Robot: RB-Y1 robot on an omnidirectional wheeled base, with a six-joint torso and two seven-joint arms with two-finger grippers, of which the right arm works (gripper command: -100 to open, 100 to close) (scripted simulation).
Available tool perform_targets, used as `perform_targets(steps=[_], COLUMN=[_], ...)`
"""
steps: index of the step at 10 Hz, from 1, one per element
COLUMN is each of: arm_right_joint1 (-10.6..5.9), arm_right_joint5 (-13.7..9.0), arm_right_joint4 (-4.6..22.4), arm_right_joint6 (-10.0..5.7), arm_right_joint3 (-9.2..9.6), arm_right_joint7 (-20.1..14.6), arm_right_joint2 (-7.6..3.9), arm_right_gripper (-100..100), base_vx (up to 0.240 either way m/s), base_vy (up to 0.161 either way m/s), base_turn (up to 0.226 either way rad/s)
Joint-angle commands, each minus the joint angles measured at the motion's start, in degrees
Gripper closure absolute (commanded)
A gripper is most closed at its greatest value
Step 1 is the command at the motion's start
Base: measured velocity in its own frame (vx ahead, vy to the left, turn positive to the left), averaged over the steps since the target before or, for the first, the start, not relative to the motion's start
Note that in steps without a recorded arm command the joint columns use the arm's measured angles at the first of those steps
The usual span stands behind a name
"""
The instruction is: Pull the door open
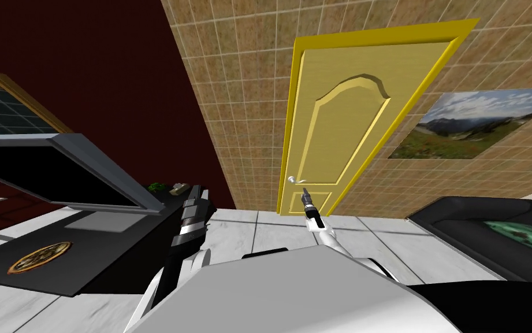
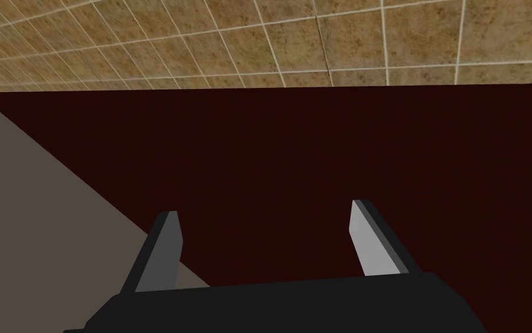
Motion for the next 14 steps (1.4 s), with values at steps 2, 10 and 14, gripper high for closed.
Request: perform_targets(steps=[2, 10, 14], arm_right_joint1=[-1.55, -5.58, -4.31], arm_right_joint5=[-0.33, -1.10, -1.67], arm_right_joint4=[3.99, 13.48, 14.24], arm_right_joint6=[-0.38, -1.54, -2.61], arm_right_joint3=[-0.42, -1.42, -2.29], arm_right_joint7=[-0.06, -0.16, -1.05], arm_right_joint2=[-0.66, -2.23, -3.50], arm_right_gripper=[-100, -100, -100], base_vx=[0.040, 0.035, 0.156], base_vy=[-0.040, -0.039, -0.040], base_turn=[0.076, 0.105, 0.079])
